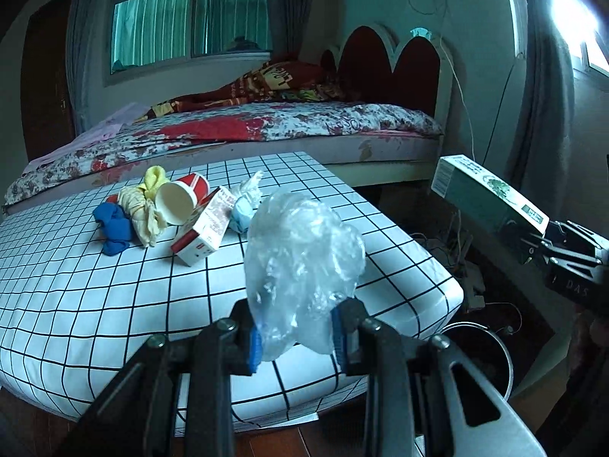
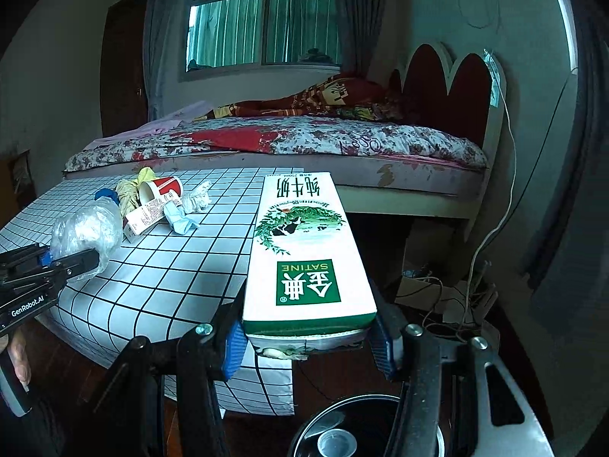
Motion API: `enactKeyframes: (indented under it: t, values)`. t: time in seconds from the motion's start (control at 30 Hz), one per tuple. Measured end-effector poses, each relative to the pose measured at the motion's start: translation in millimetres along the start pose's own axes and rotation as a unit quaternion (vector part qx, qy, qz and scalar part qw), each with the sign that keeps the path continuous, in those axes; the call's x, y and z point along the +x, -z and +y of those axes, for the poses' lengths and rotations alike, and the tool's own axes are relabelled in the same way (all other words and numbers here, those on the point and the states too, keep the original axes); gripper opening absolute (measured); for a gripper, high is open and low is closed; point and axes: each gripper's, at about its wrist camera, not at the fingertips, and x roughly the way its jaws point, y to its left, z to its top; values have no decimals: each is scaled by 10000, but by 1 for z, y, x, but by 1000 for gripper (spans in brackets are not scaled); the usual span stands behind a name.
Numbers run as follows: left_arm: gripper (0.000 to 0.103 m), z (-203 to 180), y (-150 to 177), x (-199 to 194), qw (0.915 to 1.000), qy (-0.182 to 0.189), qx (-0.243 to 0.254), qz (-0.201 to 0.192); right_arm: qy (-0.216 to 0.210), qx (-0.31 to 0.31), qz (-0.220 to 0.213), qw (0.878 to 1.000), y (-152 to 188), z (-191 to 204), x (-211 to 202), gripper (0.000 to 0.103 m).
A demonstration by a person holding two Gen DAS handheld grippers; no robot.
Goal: Collect trash
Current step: 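Carry the plastic bag and green carton over the black bin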
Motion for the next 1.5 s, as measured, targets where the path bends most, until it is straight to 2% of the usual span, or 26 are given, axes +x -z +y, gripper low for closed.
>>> enactKeyframes:
  t: [0.53,1.03,1.27,1.5]
  values:
    - [30,-62,3,6,9979,492,424,58,379,245,129,9989,33,-51,-24,56]
    - [30,-116,10,14,9919,999,761,180,719,413,426,9956,71,-94,-44,56]
    - [30,-155,22,14,9838,1460,999,300,781,536,713,9930,98,-117,-51,56]
    - [30,-194,43,25,9710,1906,1274,681,703,532,1066,9904,123,-130,-51,56]
